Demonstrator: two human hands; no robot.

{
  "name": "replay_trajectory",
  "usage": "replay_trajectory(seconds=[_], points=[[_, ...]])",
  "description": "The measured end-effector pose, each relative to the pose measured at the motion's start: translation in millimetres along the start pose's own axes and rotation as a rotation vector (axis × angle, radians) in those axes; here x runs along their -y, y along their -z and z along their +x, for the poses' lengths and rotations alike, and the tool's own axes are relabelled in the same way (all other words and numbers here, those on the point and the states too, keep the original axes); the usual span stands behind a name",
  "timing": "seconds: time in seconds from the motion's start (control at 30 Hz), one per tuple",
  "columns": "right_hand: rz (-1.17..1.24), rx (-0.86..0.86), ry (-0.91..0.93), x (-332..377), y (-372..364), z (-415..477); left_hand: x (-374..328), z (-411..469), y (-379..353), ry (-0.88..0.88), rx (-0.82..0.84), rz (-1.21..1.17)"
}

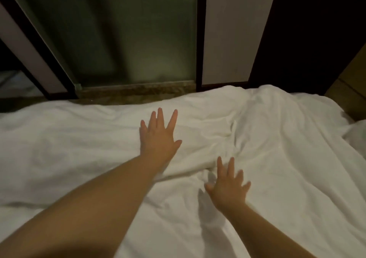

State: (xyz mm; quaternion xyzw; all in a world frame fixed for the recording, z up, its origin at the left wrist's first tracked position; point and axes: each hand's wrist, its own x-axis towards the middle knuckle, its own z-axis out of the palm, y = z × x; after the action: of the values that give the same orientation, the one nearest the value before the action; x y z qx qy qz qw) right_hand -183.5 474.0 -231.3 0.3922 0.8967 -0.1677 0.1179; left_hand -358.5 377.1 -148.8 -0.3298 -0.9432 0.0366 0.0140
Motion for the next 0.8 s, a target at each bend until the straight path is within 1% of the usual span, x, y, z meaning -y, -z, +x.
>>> replay_trajectory(seconds=[0.1, 0.17, 0.23, 0.33, 0.47, 0.57, 0.63, 0.7, 0.77, 0.8], points=[[0.003, 0.143, -0.106, -9.4, -25.3, 22.6, -0.1, 48.0, -6.1, 0.039, -0.028, -0.01], [-0.007, 0.238, -0.157, -21.2, -42.0, 36.4, -0.7, 74.8, -14.3, 0.086, 0.001, 0.033], [-0.047, 0.285, -0.169, -28.5, -52.8, 46.6, -2.9, 94.2, -27.4, 0.16, 0.055, -0.017], [-0.063, 0.27, -0.17, -28.9, -67.8, 62.2, -5.3, 107.4, -61.3, 0.218, 0.131, -0.074], [-0.071, 0.206, -0.159, -28.2, -82.1, 74.0, -3.0, 107.2, -109.5, 0.22, 0.125, -0.05], [-0.091, 0.203, -0.168, -30.7, -86.8, 75.6, -11.5, 96.9, -130.9, 0.13, 0.03, 0.004], [-0.097, 0.199, -0.165, -31.7, -88.5, 75.8, -16.4, 87.8, -132.0, 0.077, -0.019, -0.01], [-0.073, 0.205, -0.155, -32.6, -84.9, 75.6, -17.4, 74.6, -131.0, 0.046, -0.07, -0.118], [-0.021, 0.235, -0.147, -35.7, -77.0, 75.0, -18.9, 51.6, -129.0, -0.016, -0.205, -0.303], [0.017, 0.217, -0.137, -38.5, -72.3, 72.3, -21.8, 36.9, -124.9, -0.044, -0.277, -0.399]])
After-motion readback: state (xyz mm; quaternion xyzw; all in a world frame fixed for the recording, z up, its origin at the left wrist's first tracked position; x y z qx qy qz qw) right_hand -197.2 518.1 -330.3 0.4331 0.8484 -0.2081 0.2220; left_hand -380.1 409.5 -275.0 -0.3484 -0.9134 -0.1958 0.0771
